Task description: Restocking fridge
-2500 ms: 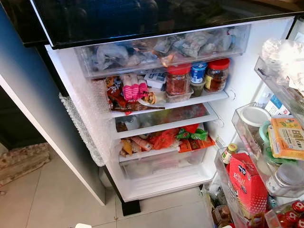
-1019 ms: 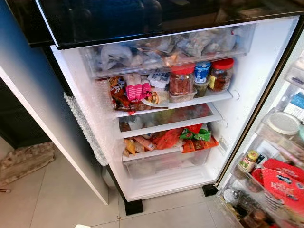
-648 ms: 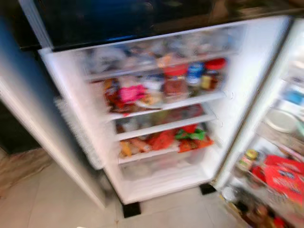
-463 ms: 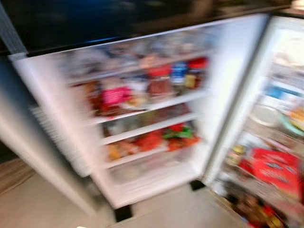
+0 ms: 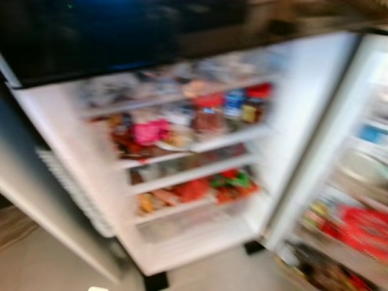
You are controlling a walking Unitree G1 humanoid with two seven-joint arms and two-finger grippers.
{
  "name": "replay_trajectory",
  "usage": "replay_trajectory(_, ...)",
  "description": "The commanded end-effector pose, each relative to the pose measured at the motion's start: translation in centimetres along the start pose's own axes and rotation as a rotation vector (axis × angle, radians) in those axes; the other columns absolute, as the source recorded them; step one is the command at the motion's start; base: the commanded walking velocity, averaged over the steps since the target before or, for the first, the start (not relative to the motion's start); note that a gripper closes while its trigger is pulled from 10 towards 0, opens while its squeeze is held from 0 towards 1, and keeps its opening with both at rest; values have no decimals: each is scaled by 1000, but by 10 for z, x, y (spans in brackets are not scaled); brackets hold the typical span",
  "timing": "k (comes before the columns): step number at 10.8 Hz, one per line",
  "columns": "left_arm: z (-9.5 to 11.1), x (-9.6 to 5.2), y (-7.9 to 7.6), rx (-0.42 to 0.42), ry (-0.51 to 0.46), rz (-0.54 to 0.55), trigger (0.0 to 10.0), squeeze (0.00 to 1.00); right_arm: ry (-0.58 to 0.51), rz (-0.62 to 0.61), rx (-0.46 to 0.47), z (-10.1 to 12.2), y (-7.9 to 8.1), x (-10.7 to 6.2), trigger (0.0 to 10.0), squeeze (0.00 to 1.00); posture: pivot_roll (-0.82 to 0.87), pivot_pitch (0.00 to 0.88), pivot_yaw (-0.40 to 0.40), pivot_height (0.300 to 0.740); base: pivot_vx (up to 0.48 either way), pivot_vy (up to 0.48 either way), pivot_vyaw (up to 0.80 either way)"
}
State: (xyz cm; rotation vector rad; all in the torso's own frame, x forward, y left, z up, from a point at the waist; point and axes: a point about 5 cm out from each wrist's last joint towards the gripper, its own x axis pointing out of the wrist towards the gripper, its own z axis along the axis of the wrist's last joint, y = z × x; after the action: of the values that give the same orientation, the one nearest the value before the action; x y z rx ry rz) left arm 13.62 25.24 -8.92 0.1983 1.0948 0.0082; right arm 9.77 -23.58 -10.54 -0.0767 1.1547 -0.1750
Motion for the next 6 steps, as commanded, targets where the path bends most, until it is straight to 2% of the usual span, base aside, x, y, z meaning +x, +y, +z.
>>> replay_trajectory(1, -3, 0, -5, -10, 9, -8, 10000, 0, 10, 1, 12, -3, 1, 0, 10000, 0, -7, 0, 45, 740, 277, 0, 0)
replay_trajectory(3, -1, 2, -16, -10, 5, -19, 10000, 0, 23, 4, -6, -7, 5, -1, 10000, 0, -7, 0, 45, 740, 279, 0, -709)
replay_trajectory(4, -2, 2, -17, -11, 5, -21, 10000, 0, 21, 4, -3, -6, 4, -1, 10000, 0, -7, 0, 45, 740, 0, 0, -706)
replay_trajectory(6, -3, 2, -19, -12, 5, -19, 10000, 0, 17, 4, -11, -5, 3, 0, 10000, 0, -5, 0, 45, 740, 0, 0, 0)
